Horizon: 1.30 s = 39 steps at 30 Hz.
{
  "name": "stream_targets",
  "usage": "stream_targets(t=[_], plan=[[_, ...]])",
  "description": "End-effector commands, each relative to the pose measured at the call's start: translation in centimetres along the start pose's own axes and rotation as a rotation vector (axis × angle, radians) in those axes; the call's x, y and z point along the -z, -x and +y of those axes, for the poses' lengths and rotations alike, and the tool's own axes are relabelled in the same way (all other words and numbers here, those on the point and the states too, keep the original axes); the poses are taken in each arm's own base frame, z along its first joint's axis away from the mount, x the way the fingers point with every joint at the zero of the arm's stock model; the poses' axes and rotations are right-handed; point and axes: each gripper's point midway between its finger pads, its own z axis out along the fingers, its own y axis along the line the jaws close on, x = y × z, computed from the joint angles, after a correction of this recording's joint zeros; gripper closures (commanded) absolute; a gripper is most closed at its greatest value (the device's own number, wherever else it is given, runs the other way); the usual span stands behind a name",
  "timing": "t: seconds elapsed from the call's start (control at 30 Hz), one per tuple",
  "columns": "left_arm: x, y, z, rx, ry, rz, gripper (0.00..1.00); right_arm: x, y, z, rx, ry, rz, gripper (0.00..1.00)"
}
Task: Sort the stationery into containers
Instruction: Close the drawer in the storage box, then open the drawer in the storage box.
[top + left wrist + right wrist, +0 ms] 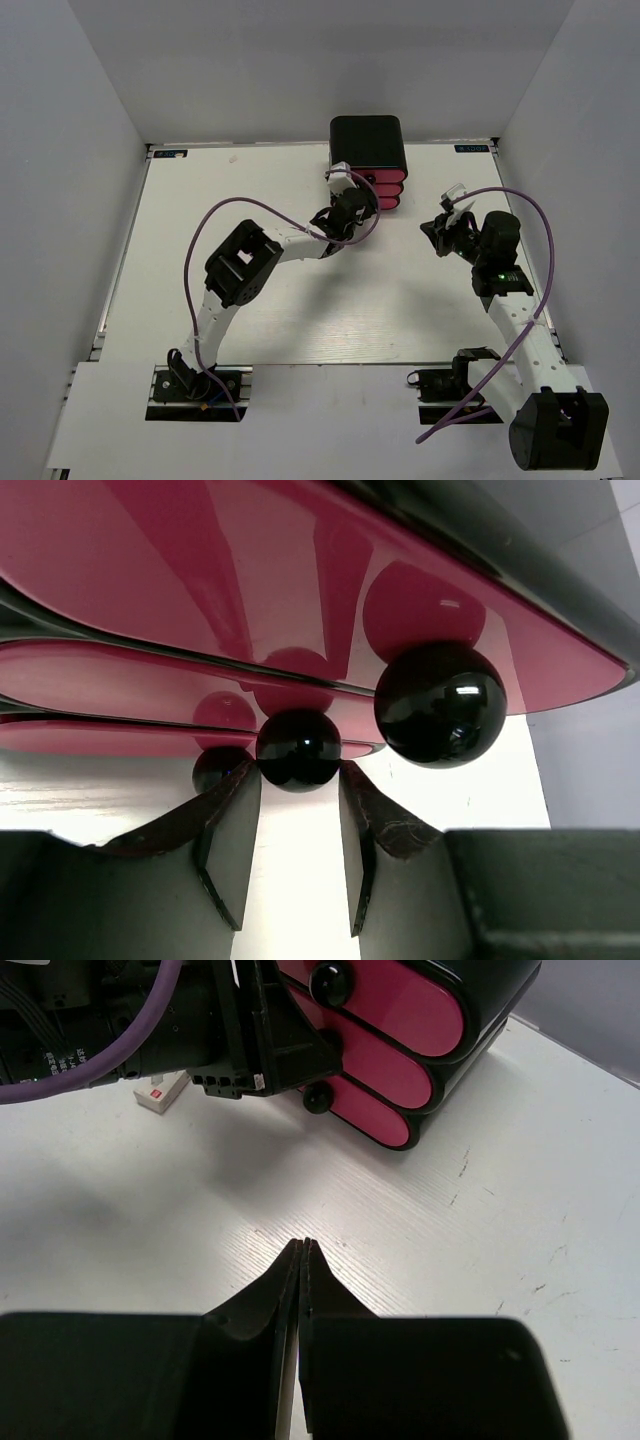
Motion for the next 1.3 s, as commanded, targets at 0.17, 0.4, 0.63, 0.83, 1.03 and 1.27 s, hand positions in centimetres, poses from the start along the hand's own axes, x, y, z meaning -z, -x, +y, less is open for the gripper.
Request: stream_targets(t=[0.17,0.4,0.63,0.83,1.03,1.27], plan=[[3.1,-0.3,1.8,-0.001,-0.028,0.027,0.50,0.0,0.0,-0.3,0.021,-0.010,-0.013,0.29],[5.7,-1.3,4.0,-0.039,-0.019,0.078,0.45,0.0,-0.2,-0.2,0.011,-0.001,-0.012,0.22],[4.0,-2.6,4.4,-0.057,-0.046,0.070,0.41,0.2,-0.1,-0.5,0.013,-0.013,-0.016,0.24],[2.1,-3.3,3.6,-0.054,-0.073,0.057,0.38,0.2,-0.1,-0.5,0.017,-0.012,-0.018,0.25],[0.4,-3.1,2.7,-0.033,-0.091,0.011,0.36,0.1,-0.2,-0.4,0.023,-0.008,-0.015,0.25],[-0.2,-3.1,2.7,-0.020,-0.082,-0.005,0.31,0.1,-0.4,-0.4,0.027,-0.006,-0.013,0.26]])
